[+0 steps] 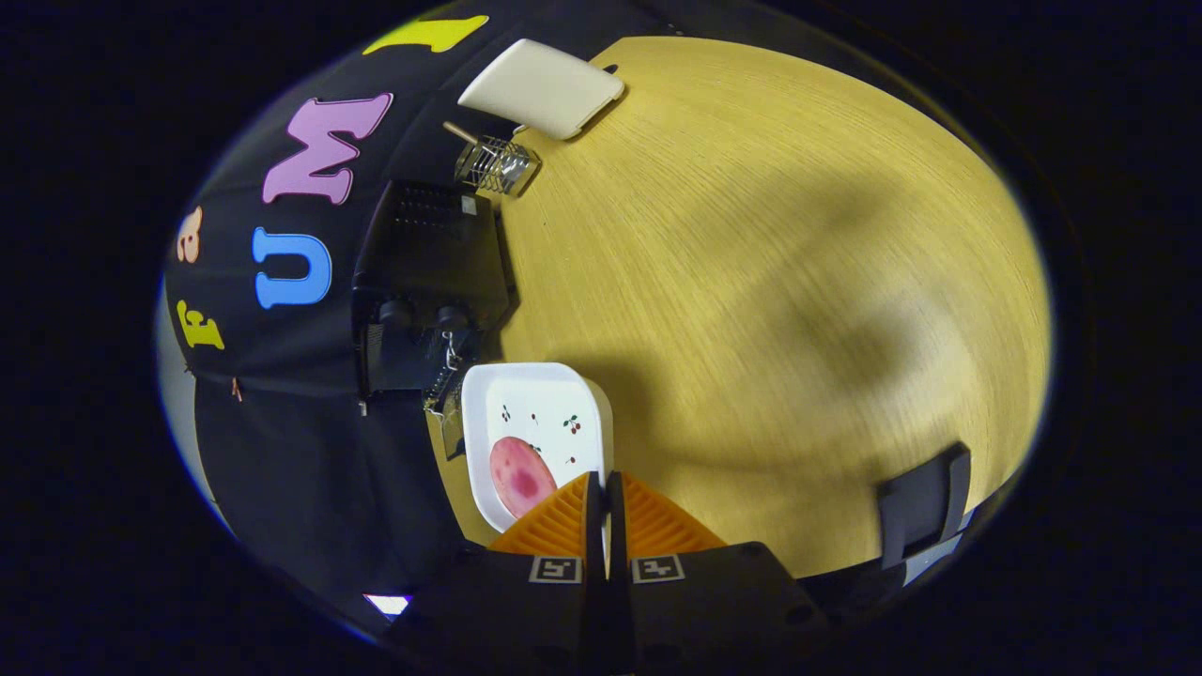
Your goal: Open the toaster oven, put the food inside, and close the toaster oven door.
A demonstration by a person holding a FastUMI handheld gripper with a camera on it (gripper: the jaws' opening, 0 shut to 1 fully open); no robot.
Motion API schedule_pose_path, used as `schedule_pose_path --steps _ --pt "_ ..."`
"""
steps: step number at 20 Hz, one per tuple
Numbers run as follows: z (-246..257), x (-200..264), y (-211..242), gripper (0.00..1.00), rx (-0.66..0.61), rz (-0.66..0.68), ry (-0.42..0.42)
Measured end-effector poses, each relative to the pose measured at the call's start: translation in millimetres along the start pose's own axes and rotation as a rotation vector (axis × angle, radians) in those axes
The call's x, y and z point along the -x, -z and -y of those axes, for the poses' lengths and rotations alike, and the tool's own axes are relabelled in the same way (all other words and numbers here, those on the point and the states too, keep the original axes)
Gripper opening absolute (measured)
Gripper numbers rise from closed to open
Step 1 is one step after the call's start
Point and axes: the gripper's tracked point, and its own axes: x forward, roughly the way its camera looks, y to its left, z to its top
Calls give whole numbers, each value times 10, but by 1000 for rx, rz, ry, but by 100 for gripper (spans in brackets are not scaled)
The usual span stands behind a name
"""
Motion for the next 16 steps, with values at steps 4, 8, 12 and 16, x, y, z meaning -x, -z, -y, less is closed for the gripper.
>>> schedule_pose_path --steps 4,8,12,16 --pt "-419 -53 273 5 -15 24 -5" --pt "-815 -175 577 5 -32 49 14" --pt "-1226 -404 871 5 -71 63 14" --pt "-1574 -726 1068 5 -137 75 10"
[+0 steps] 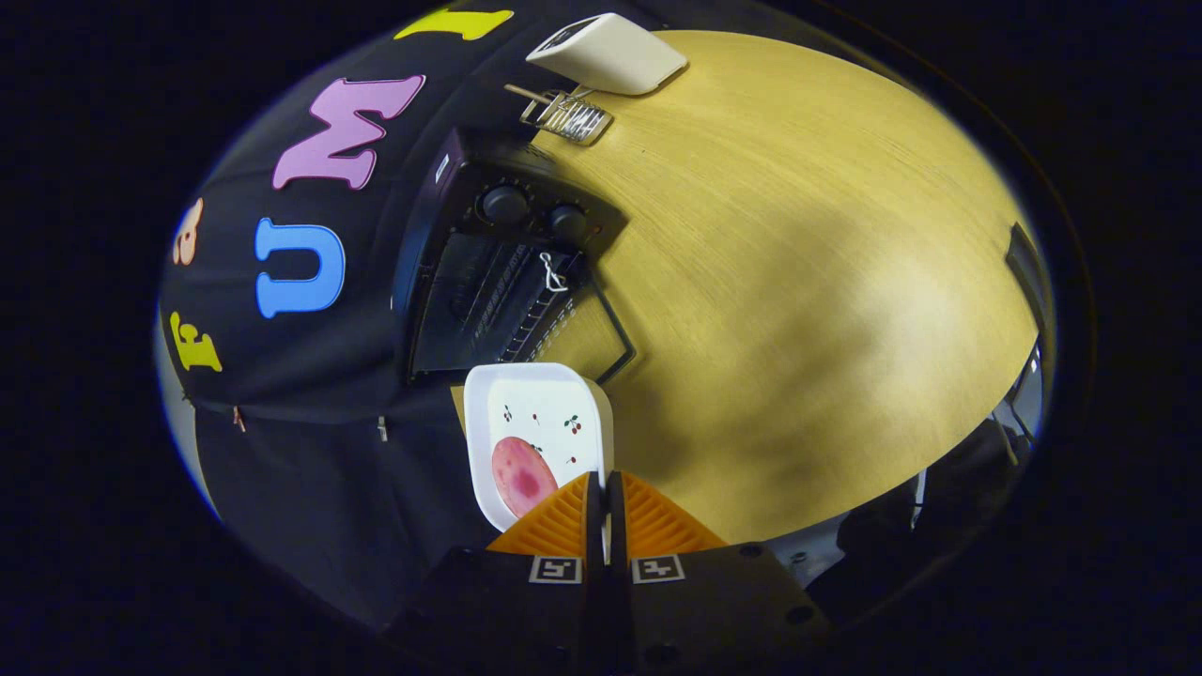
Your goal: Open the toaster oven, put the food inside, and close the toaster oven door.
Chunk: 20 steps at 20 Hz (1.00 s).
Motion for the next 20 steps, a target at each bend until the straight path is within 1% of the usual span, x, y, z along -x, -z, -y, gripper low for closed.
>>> schedule_pose_path --steps 4,8,13,17,20 --pt "-291 -398 117 5 -51 39 16" --pt "-508 -800 29 5 -176 125 28" --pt "-779 -1185 -346 5 -359 285 14" --pt "-919 -1359 -652 5 -470 405 19" --pt "-963 -1468 -792 5 -537 458 22"
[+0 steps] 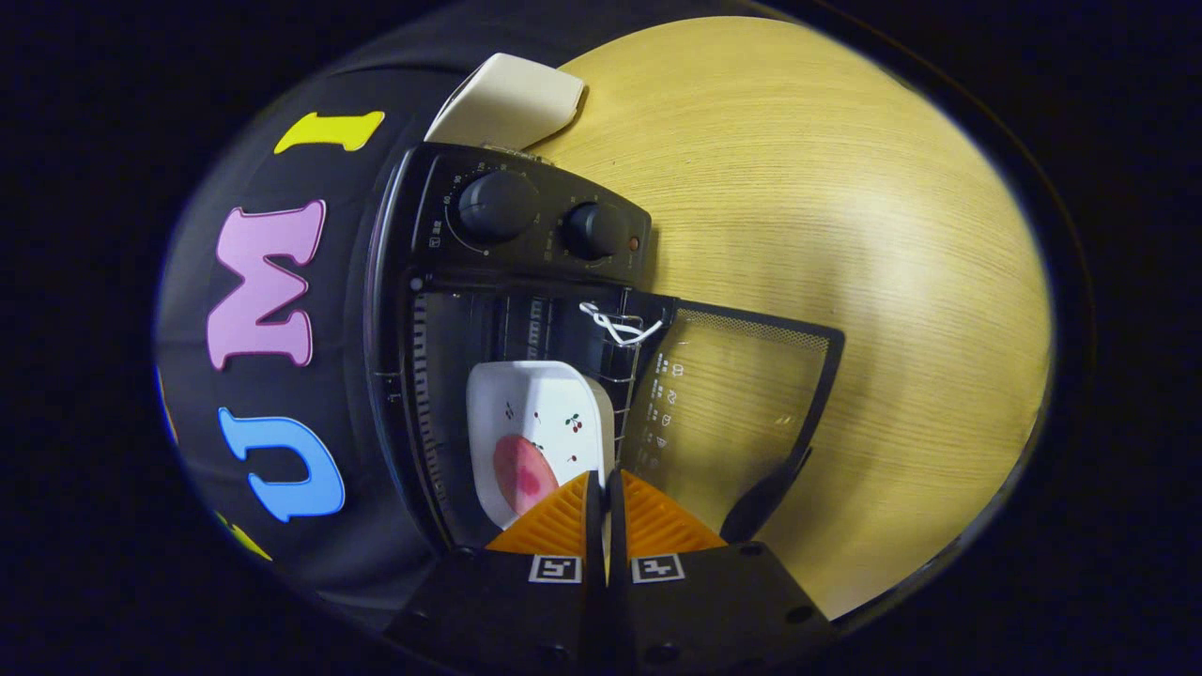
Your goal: Open the toaster oven, put the food inside, and close the toaster oven door.
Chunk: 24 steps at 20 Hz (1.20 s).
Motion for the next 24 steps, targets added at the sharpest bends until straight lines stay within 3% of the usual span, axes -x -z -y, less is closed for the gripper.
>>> schedule_pose_path --steps 7,13,16,17,18,19,20,21,24 --pt "-28 -236 -34 5 -103 69 18" --pt "-146 -346 -24 5 -133 56 -30" --pt "-222 -333 24 14 -194 30 -92" --pt "-213 -273 48 28 -203 12 -99" --pt "-189 -241 67 35 -199 -6 -101" --pt "-191 -193 84 54 -186 -21 -111" --pt "-178 -119 114 66 -160 -35 -119" --pt "-147 -47 115 88 -124 -44 -123" --pt "-98 235 48 97 -17 -65 -162"
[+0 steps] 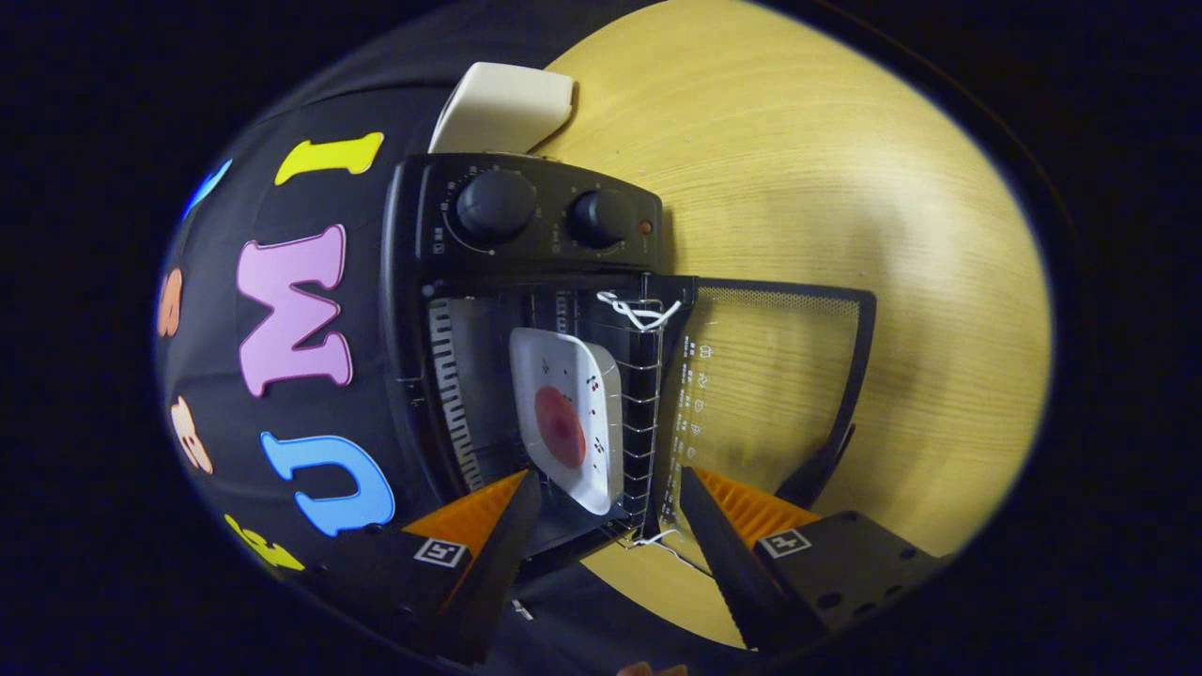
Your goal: Open the toaster oven, put the food inside, and close the toaster oven door.
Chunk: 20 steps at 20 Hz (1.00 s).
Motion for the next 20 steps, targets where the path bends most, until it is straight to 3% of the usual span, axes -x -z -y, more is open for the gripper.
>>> schedule_pose_path --steps 6,12,16,20 --pt "-119 567 -104 96 365 -58 -82" --pt "111 1032 -56 98 810 -117 -36" --pt "484 1242 249 98 1021 -196 -21" --pt "1016 1340 543 98 1161 -309 75"
